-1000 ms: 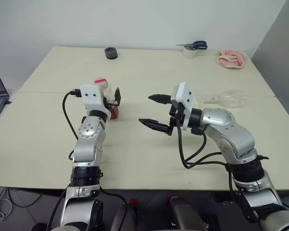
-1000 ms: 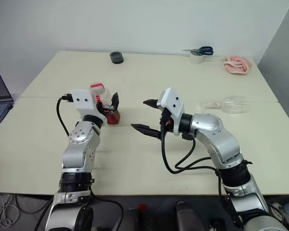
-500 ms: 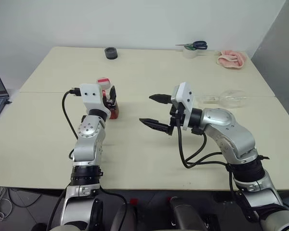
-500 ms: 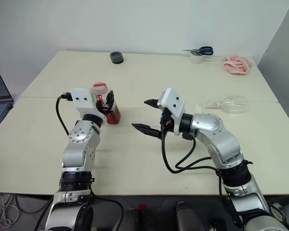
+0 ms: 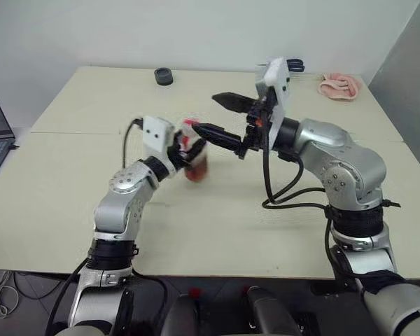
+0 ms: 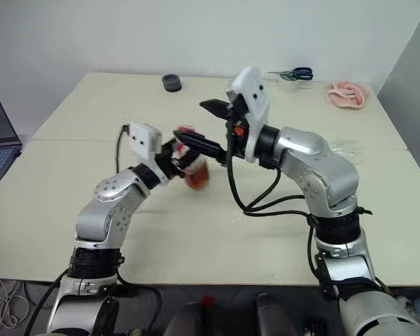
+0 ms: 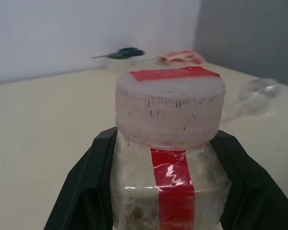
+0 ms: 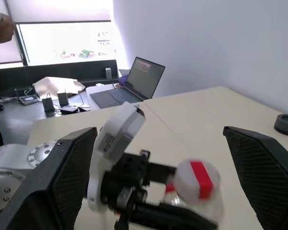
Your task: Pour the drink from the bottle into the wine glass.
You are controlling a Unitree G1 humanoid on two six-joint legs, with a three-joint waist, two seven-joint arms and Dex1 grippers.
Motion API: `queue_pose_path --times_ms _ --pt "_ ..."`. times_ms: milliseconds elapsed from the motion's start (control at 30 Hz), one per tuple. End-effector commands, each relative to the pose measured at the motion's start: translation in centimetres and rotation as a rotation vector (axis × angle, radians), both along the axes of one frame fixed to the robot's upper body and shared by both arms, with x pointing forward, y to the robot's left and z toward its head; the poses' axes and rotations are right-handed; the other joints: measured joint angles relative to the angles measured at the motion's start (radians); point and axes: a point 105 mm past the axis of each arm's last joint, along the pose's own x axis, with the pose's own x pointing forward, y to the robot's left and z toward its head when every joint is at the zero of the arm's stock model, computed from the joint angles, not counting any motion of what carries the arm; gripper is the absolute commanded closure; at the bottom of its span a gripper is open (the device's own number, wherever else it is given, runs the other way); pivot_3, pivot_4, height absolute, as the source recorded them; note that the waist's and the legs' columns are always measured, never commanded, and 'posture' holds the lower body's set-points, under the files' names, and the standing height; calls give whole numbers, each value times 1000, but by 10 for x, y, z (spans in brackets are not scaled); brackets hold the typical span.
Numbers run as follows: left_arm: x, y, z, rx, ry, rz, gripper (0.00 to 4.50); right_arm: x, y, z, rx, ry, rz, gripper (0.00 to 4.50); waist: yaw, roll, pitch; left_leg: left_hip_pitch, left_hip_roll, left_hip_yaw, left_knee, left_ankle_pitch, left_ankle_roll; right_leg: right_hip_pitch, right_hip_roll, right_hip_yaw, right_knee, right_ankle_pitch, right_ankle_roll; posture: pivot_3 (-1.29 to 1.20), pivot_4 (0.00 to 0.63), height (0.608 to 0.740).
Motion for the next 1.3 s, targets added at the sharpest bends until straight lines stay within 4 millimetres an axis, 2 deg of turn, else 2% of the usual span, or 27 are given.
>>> queue_pose_path --times_ms 33,300,567,833,1033,1133,1233,1300 --pt "-12 -12 19 -11 -75 -75 2315 -5 -1 7 -34 -21 -30 0 0 0 0 0 0 0 0 0 0 0 0 0 0 0 0 0 150 740" --pt "-20 -24 24 12 -141 -126 2315 14 -13 -15 -69 20 -180 0 -2 0 0 0 0 0 0 0 0 0 0 1 0 -1 2 0 150 740" --pt "-24 -24 23 21 -139 -134 2315 19 -12 -28 -99 39 -211 0 -2 0 0 0 0 1 0 0 0 0 0 1 0 -3 4 0 150 740" --pt "-23 -20 15 34 -117 -106 2315 15 -7 -20 -16 58 -161 2636 -2 0 0 0 0 0 0 0 0 0 1 1 0 -3 5 0 150 740" --pt "-25 -20 16 36 -118 -103 2315 17 -4 -24 -34 57 -150 2640 -2 0 0 0 0 0 0 0 0 0 0 1 0 -3 5 0 150 740" --pt "-26 -21 18 33 -120 -116 2315 10 3 -22 -28 41 -35 2640 -2 0 0 0 0 0 0 0 0 0 0 1 0 -3 5 0 150 740" --pt "-28 -24 19 27 -113 -141 2315 -17 9 -23 -49 -14 275 2640 -2 0 0 0 0 1 0 0 0 0 0 1 0 -3 5 0 150 740" --pt "-29 -27 16 28 -104 -165 2315 -27 8 -26 -91 -42 465 2640 -1 0 0 0 0 1 0 0 0 0 0 1 -1 -3 5 0 150 740"
